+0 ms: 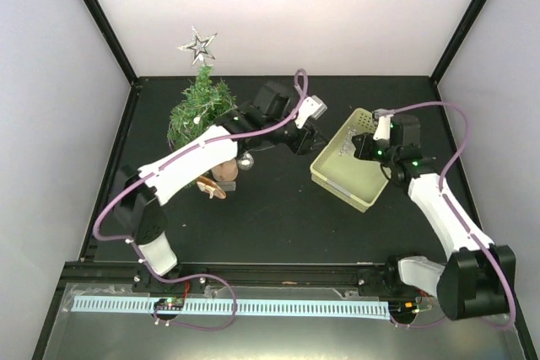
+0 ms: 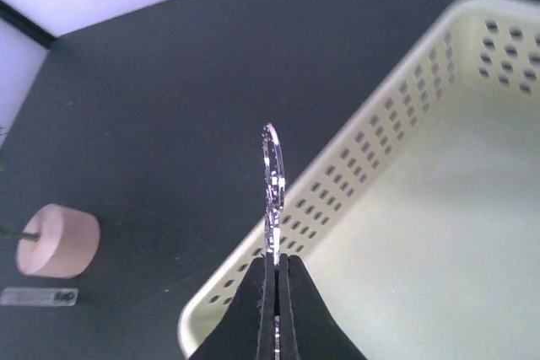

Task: Decorate the small christmas tree
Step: Pick up the decoration item from the storage box, then place the decoration item on the Christmas tree.

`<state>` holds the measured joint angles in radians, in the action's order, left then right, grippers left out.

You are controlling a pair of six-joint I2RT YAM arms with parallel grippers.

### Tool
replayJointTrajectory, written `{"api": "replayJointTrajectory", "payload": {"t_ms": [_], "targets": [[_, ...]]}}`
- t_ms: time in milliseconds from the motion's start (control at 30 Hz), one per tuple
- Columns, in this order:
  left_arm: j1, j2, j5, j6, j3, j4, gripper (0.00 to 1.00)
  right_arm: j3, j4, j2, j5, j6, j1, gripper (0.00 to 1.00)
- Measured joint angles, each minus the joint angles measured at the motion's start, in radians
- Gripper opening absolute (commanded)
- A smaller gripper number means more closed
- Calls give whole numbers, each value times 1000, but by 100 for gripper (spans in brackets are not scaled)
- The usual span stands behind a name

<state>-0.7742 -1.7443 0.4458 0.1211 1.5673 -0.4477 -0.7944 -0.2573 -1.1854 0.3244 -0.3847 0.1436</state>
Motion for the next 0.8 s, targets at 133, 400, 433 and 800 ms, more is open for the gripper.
{"api": "replayJointTrajectory", "payload": {"t_ms": [133,400,433,800], "targets": [[0,108,43,-32,-1,-40,52,-56,-77,95,71,97,2,1],[0,405,83,-80,-53,-105,57,-161,-168,203,202,263,162,1],[0,441,83,-85,-55,-118,56,-176,-175,201,213,283,207,1],[0,644,93,-183,-81,-363,50,-248,-240,216,414,543,482,1]]}}
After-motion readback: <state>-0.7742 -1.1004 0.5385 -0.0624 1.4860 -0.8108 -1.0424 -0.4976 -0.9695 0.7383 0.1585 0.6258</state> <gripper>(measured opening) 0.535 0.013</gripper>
